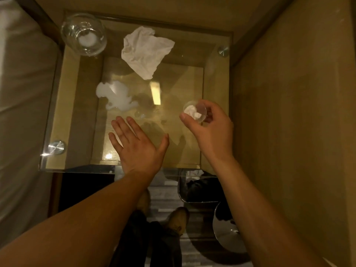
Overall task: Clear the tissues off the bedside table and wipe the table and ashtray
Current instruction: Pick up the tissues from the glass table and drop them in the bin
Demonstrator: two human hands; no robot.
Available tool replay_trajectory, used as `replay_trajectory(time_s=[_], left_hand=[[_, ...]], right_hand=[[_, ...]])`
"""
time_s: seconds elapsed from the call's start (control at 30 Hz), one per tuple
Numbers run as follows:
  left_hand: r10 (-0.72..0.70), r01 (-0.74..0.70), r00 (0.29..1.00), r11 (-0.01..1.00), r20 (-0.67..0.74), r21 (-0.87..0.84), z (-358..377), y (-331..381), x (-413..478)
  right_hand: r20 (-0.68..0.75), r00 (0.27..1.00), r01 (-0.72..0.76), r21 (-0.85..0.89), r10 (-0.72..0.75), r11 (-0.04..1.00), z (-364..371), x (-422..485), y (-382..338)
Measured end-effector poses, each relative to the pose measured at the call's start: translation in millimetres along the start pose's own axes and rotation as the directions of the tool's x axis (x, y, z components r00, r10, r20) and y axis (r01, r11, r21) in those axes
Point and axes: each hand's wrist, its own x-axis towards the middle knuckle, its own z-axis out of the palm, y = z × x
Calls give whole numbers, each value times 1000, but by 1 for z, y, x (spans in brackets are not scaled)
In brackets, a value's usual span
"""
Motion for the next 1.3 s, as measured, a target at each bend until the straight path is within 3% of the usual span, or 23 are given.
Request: replay_trajectory(time_s=[0.37, 0.77, 1.07, 1.3], left_hand=[[0, 0, 999, 1000, -34, -13, 2, 1, -2], [-8, 6, 997, 1000, -73, -20, 5, 1, -5], [-8, 8, 1000, 1000, -1, -22, -1, 1, -7], [-12, 12, 1000, 999, 15, -31, -3, 2, -4]], right_hand=[[-69, 944, -320, 62, 324, 945, -69, -169, 94], [-78, 871, -490, -75, 485, 868, -34, -151, 208], [-103, 964, -245, 19, 246, 969, -64, -145, 97], [5, 998, 69, -77, -69, 995, -27, -21, 0]])
